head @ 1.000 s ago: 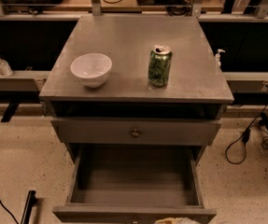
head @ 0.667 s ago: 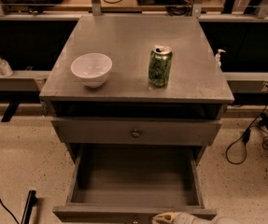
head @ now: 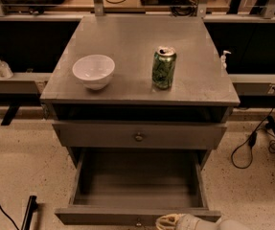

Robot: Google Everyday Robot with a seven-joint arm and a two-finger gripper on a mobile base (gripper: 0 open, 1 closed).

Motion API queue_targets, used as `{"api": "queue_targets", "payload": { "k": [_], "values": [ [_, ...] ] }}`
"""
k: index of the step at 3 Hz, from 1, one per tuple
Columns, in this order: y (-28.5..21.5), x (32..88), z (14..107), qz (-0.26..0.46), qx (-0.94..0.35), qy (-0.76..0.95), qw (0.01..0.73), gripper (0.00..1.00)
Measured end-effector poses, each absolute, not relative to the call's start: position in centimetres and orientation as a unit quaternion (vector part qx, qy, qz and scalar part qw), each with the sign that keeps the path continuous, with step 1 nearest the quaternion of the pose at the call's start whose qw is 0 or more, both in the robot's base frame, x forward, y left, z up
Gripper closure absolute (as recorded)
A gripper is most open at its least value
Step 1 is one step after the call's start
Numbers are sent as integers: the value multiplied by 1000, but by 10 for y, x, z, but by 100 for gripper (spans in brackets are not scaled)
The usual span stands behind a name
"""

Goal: Close middle drawer

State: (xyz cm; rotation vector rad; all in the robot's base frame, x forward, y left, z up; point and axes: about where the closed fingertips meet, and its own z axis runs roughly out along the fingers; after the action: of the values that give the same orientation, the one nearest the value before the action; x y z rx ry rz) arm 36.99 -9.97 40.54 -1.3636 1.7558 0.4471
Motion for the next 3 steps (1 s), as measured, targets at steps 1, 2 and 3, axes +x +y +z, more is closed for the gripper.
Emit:
{"api": "queue_targets", "payload": {
  "k": [1,2,3],
  "values": [
    [-103,385,406,169,-541,705,426,100],
    [-103,385,406,169,-541,705,426,100],
    [-102,388,391,171,-529,702,445,100]
  ]
}}
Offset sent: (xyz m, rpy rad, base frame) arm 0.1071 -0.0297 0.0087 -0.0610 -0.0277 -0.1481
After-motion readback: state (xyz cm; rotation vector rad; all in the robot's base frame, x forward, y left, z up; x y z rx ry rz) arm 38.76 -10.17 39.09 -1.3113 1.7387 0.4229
